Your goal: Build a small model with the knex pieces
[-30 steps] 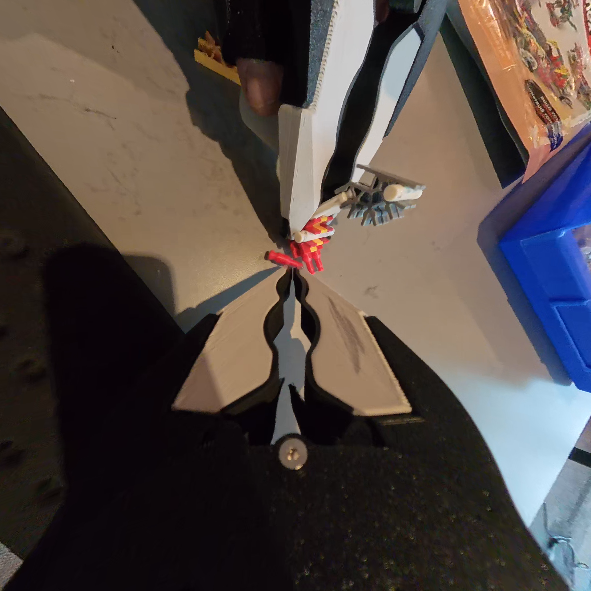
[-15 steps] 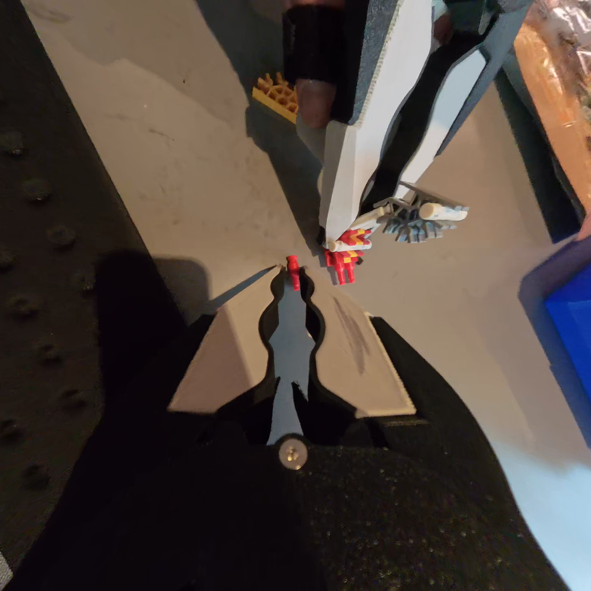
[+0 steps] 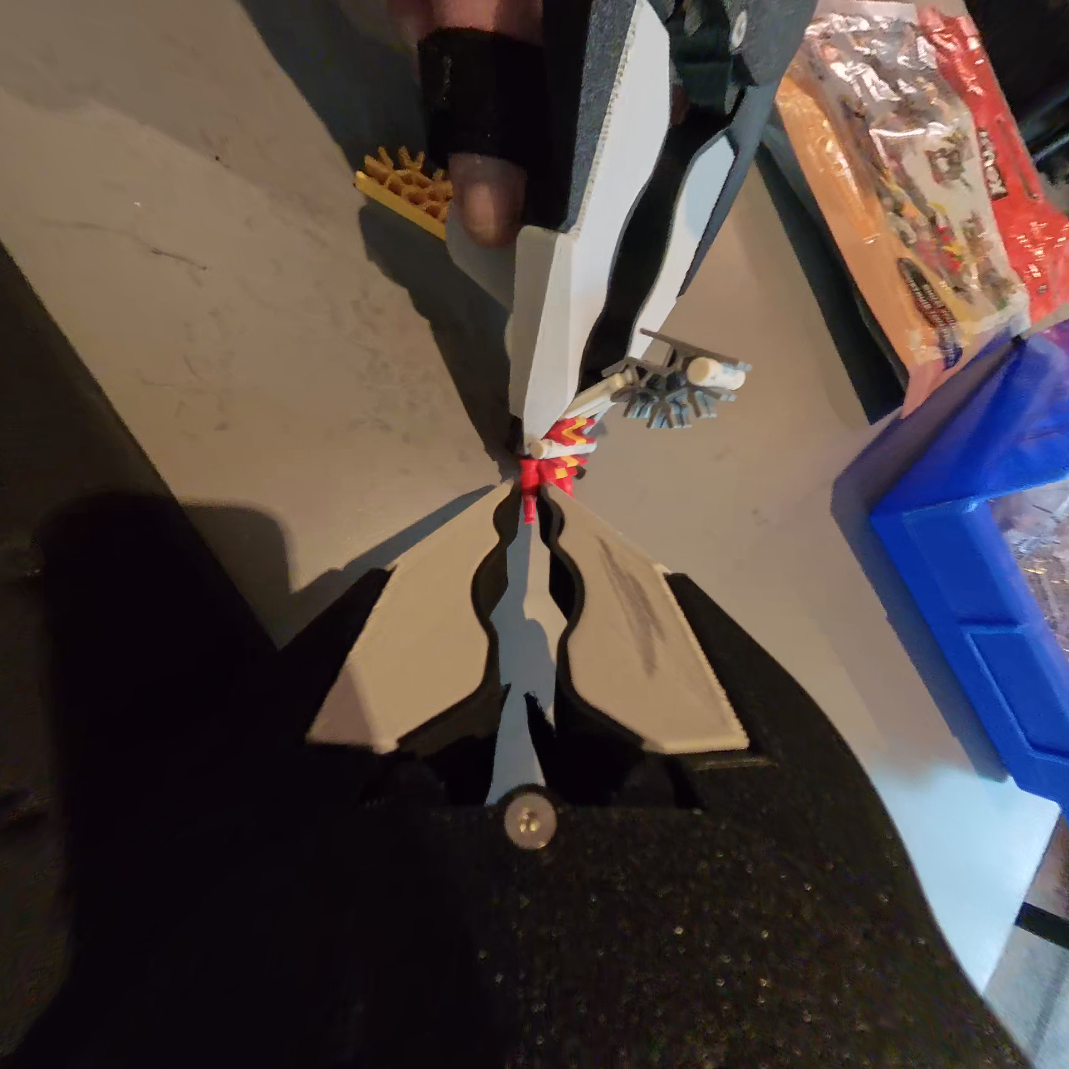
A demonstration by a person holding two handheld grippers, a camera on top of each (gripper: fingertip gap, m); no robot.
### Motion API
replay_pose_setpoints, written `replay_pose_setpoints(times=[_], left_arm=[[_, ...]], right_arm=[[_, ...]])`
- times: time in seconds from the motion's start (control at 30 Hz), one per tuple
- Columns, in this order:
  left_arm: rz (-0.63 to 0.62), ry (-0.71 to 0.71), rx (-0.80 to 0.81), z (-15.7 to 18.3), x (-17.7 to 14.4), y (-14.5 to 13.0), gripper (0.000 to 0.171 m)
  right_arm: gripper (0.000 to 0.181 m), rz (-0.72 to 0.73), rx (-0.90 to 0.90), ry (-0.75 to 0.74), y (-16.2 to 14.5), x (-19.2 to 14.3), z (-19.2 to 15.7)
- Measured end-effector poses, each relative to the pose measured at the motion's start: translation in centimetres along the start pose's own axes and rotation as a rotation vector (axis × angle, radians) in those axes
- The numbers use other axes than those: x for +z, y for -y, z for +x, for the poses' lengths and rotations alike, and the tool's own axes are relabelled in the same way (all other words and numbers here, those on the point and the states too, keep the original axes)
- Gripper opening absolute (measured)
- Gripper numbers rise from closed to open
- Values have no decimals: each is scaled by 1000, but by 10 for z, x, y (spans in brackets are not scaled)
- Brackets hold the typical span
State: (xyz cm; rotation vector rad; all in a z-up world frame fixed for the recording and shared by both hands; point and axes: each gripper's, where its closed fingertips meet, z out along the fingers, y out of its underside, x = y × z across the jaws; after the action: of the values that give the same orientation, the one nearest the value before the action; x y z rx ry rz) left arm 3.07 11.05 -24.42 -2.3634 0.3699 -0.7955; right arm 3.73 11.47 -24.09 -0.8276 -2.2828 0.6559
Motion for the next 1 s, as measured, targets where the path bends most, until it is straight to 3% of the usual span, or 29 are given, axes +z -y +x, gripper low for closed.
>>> replay_pose_setpoints(times=[0.33, 0.63, 1.0], left_arm=[[9, -13, -35, 0, 0, 1, 18], [14, -79, -139, -1, 0, 3, 18], [25, -127, -229, -2, -1, 5, 18]], right_arm=[[4, -90, -63, -26, -2, -1, 3], [4, -176, -132, 111, -4, -2, 2], [4, -245, -184, 122, -4, -2, 9]])
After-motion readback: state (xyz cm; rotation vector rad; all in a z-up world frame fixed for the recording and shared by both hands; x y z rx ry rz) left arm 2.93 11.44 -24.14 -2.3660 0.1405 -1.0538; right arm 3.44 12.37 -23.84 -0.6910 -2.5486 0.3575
